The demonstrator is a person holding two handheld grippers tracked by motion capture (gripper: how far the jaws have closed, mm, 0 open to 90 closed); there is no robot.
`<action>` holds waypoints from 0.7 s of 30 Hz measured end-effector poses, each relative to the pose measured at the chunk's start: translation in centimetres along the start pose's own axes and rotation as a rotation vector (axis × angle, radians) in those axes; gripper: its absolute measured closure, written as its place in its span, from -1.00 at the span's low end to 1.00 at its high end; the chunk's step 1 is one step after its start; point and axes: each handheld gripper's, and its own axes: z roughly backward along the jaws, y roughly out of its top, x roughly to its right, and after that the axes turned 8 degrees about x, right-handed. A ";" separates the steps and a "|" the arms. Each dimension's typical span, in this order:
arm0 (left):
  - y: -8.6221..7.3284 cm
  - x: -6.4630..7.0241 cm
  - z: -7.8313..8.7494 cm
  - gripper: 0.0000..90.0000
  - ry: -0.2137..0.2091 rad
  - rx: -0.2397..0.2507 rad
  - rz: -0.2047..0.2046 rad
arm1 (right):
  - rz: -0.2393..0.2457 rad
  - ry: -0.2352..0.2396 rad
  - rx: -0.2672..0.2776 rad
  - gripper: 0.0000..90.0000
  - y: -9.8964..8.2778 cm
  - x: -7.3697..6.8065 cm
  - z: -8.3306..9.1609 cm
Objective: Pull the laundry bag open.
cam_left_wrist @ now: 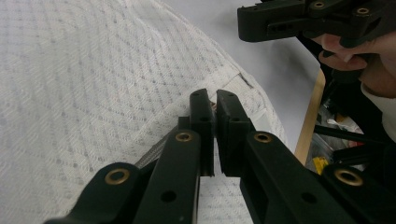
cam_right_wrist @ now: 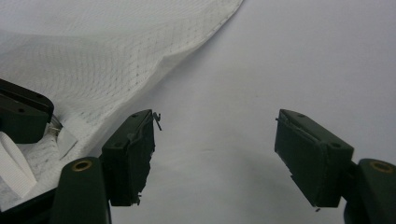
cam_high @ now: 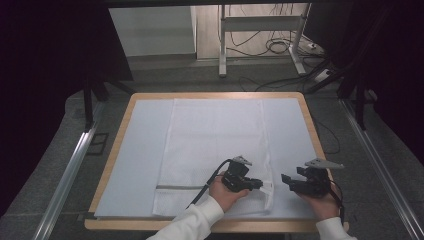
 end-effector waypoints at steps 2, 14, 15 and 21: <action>0.0 0.0 0.2 0.94 0.003 0.000 -0.004 | 0.002 -0.001 -0.002 -0.37 0.0 0.0 0.0; 0.1 -0.4 2.0 0.94 -0.006 0.041 0.004 | 0.001 -0.002 0.000 -0.37 0.0 0.0 0.0; 0.1 -0.5 2.1 0.94 -0.003 0.047 0.006 | 0.001 -0.002 0.001 -0.37 0.0 -0.1 0.0; 0.0 -0.8 2.8 0.94 -0.008 0.055 0.010 | -0.002 0.002 0.006 -0.37 0.1 -0.2 0.1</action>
